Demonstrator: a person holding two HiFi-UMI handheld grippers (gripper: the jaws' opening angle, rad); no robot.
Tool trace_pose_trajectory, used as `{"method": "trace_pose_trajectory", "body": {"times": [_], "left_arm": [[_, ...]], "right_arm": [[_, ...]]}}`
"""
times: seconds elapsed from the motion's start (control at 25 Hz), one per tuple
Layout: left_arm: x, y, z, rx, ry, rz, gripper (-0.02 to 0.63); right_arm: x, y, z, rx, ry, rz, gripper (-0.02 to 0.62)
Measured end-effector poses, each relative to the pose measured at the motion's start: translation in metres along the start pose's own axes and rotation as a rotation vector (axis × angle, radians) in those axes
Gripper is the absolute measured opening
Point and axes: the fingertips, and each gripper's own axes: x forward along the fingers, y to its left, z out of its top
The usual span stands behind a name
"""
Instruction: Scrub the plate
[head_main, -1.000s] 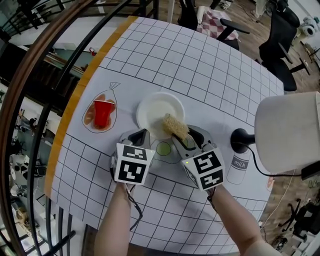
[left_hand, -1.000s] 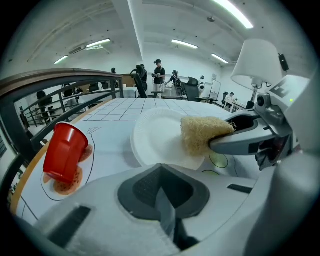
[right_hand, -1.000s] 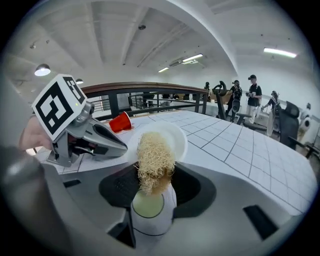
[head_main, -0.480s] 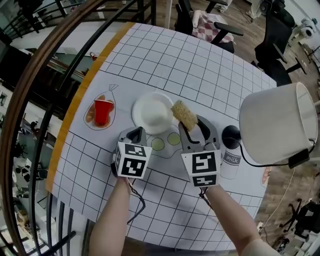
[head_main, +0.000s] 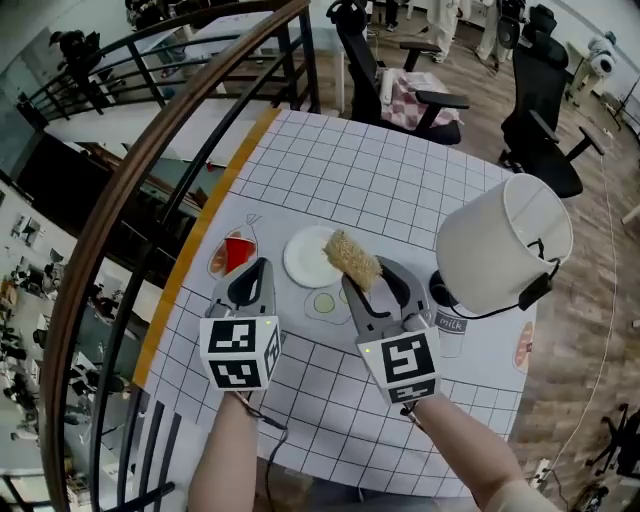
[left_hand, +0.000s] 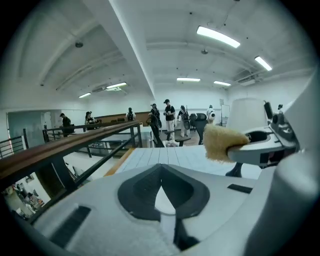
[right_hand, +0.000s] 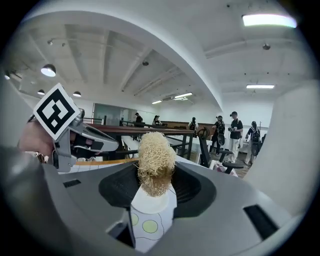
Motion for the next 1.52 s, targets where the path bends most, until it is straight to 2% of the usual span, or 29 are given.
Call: {"method": "trace_pose_trajectory", "body": {"times": [0.12,0.28,0.44,0.6,0.8,1.0,1.16,1.28,1.52], "left_arm": [[-0.037,-0.005,0.049,-0.003,-0.086,0.001,0.014],[-0.084,-0.012,0.097,0.086,-0.158,0.031,0.014],[-0.132,-0.019,0.138,0.103,-0.233,0.043,0.014],[-0.176,-0.026,0.167,0.169,-0.297,0.075,0.014],[-0.226,-0.042,0.193,0.203,-0.368,0.100,0.014],[-0.253,-0.060,0.190,0.213,-0.354,0.082,0.014],[-0.266,-0.071,0.181,0.174,-0.376,0.056,0.014],[-0.272,-0.081,0.162,0.138,-0.374,0.042,0.014],[-0.281,-0.087,0.134,0.131,-0.348,0.047,0.014]], "right_arm": [[-0.024,0.003,0.039,0.025,-0.056,0.027,0.178],[-0.057,0.009,0.090,0.037,-0.130,0.040,0.178],[-0.091,0.011,0.135,0.021,-0.184,0.040,0.178],[-0.119,0.023,0.168,-0.026,-0.212,0.072,0.178],[-0.153,0.041,0.200,-0.041,-0.265,0.109,0.178],[-0.183,0.064,0.221,-0.077,-0.307,0.146,0.178],[-0.202,0.075,0.225,-0.070,-0.319,0.169,0.178],[-0.212,0.082,0.212,-0.057,-0.294,0.188,0.178],[-0.221,0.079,0.180,0.010,-0.221,0.179,0.176]]}}
